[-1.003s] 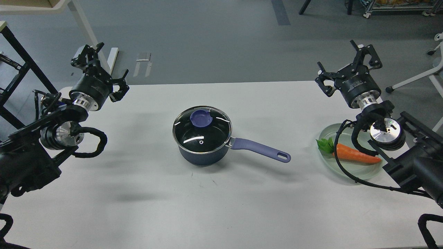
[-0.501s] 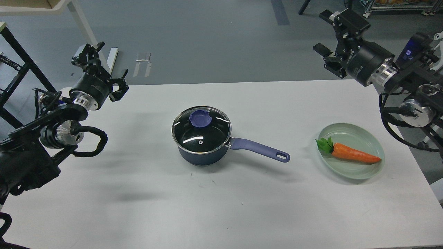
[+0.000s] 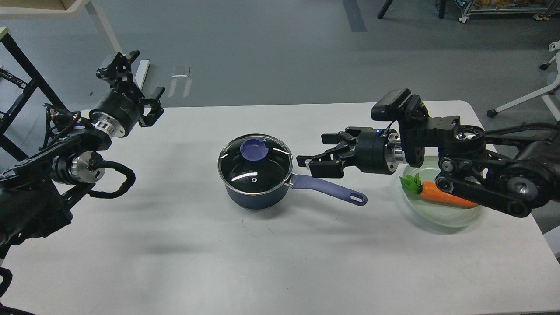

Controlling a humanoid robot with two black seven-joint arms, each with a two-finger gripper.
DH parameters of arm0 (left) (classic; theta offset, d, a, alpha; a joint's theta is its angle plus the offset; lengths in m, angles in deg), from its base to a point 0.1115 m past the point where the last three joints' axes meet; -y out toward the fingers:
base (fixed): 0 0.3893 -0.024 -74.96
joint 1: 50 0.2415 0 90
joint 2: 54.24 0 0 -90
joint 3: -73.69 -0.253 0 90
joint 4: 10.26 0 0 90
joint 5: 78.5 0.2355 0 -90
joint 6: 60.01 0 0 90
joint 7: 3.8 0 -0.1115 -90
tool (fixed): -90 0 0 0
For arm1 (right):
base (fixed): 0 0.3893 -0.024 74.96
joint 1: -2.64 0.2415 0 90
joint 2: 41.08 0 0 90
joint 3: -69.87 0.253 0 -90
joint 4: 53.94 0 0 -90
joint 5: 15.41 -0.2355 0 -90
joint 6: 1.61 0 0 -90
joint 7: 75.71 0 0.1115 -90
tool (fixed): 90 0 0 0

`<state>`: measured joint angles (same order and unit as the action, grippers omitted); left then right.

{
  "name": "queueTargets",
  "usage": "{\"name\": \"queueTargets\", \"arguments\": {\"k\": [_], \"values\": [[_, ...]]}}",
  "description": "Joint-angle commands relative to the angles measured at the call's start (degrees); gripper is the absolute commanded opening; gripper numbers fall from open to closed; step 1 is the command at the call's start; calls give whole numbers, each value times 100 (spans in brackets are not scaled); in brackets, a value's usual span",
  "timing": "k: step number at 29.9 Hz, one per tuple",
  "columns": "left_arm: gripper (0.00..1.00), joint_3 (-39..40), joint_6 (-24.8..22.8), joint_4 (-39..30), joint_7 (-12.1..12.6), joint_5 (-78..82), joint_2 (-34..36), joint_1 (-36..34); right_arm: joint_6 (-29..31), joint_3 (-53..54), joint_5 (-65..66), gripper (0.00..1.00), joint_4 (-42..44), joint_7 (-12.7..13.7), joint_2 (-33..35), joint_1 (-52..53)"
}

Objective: Open pot lid
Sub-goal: 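Lower the right gripper onto the lavender saucepan handle and grasp it, then reach the left gripper over the pot toward the blue lid knob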

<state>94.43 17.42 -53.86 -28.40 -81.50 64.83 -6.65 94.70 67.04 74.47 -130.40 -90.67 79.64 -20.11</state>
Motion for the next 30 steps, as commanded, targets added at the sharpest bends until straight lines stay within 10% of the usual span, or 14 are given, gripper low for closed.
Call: {"name": "queueTargets", "arguments": {"k": [1, 30], "values": [[100, 1, 0, 1, 0, 1, 2, -2, -7, -410, 591, 97, 157, 2, -207, 43], [100, 1, -9, -35, 140, 10, 151, -116, 28, -982, 1006, 47, 342, 37, -480, 148]]}}
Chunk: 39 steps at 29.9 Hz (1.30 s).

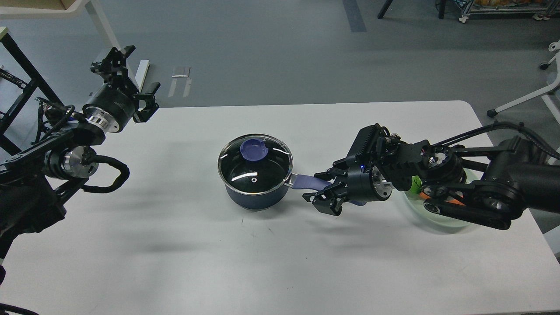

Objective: Open pot lid
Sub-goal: 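Reach the left gripper over the pot toward the blue lid knob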

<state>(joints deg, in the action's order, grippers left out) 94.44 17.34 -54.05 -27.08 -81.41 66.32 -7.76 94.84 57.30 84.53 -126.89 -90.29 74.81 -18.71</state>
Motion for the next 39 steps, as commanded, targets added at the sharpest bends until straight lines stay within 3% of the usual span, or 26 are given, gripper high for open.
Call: {"name": "queueTargets", "arguments": {"k": [1, 12, 22, 29, 35, 39], "values": [[100, -9, -1, -24, 8, 1, 3, -6, 14, -8, -1, 45, -27, -1, 4, 9], [100, -27, -1, -182, 8, 386, 20, -14, 14, -8, -1, 31, -27, -1, 13, 26], [100, -229, 86, -1745, -1, 2556, 556, 12, 14, 0, -1, 26, -27, -1, 30, 35], [99, -229, 876, -2880, -19, 5375, 662, 12, 14, 0, -1, 26, -27, -1, 39, 70], [99, -764, 1579, -2960, -10, 8547, 425, -172, 14, 0, -1, 26, -27, -1, 21, 70], [99, -1055, 1949, -2916, 51, 9843, 161, -216, 14, 0, -1, 26, -27, -1, 30, 70]]}}
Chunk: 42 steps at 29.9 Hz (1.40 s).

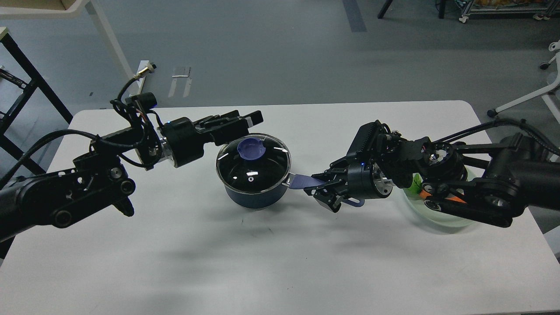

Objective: Open pot lid
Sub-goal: 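Reach the left gripper over the pot toward the blue lid knob, then close the left gripper on the blue knob of the glass lid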

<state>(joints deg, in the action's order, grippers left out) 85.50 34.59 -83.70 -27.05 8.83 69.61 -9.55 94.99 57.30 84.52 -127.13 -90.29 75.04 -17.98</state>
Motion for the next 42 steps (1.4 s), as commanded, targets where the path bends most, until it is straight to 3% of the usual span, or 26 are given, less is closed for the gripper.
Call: {"name": "queueTargets", "arguments": {"k": [1, 10, 28, 36, 42], "values": [[99, -170, 243, 92, 92, 986, -212, -64, -1, 0, 0, 26, -2, -9, -2, -4], [99, -618, 252, 663, 514, 1568, -502, -511, -1, 0, -9, 26, -11, -9, -19, 5], [95, -917, 383, 1297, 453, 1532, -801, -521, -1, 9, -9, 26, -11, -9, -28, -4], [65, -1031, 383, 1297, 348, 1568, -766, -521, -1, 9, -9, 26, -2, -9, -28, -39], [56, -1339, 462, 1297, 348, 1568, -731, -565, -1, 9, -9, 26, 15, -9, -19, -39]]}}
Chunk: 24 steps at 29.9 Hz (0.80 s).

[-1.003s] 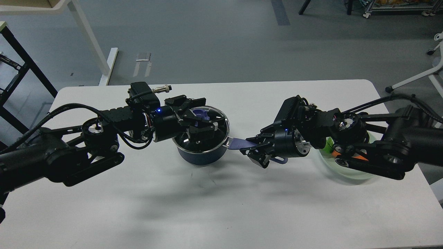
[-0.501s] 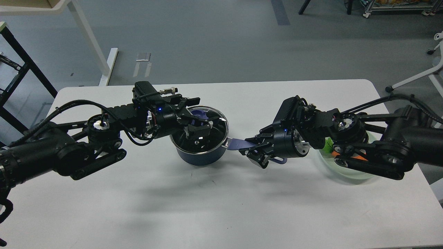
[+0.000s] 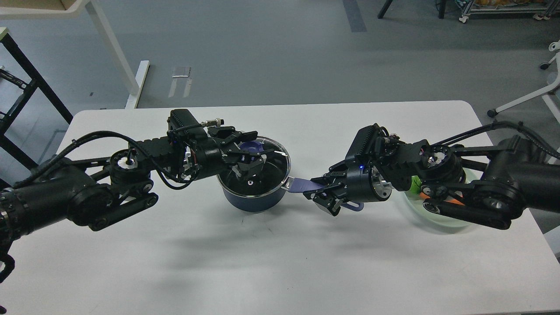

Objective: Open pot lid
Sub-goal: 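Close the left gripper on the blue knob of the glass lid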

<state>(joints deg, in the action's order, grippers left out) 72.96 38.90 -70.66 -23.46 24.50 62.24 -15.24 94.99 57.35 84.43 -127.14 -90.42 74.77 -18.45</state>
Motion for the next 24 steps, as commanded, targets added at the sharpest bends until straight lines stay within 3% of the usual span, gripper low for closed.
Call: {"name": "queueTargets", "arguments": {"k": [1, 6, 15, 18, 24], "values": [[55, -85, 31, -7, -12, 1, 15, -4, -1, 4, 0, 26, 16, 3, -1, 9], [50, -76, 31, -7, -3, 1, 23, -31, -1, 4, 0, 26, 16, 3, -1, 9], [51, -76, 40, -51, -20, -8, 32, -31, -1, -5, 0, 26, 51, 3, -1, 0], [58, -76, 31, -77, -20, -52, 50, -22, -1, -5, -8, 26, 51, 3, -1, -17], [59, -76, 23, -86, -47, -52, 102, -13, -1, -5, 0, 27, 51, 3, -1, -17]]}}
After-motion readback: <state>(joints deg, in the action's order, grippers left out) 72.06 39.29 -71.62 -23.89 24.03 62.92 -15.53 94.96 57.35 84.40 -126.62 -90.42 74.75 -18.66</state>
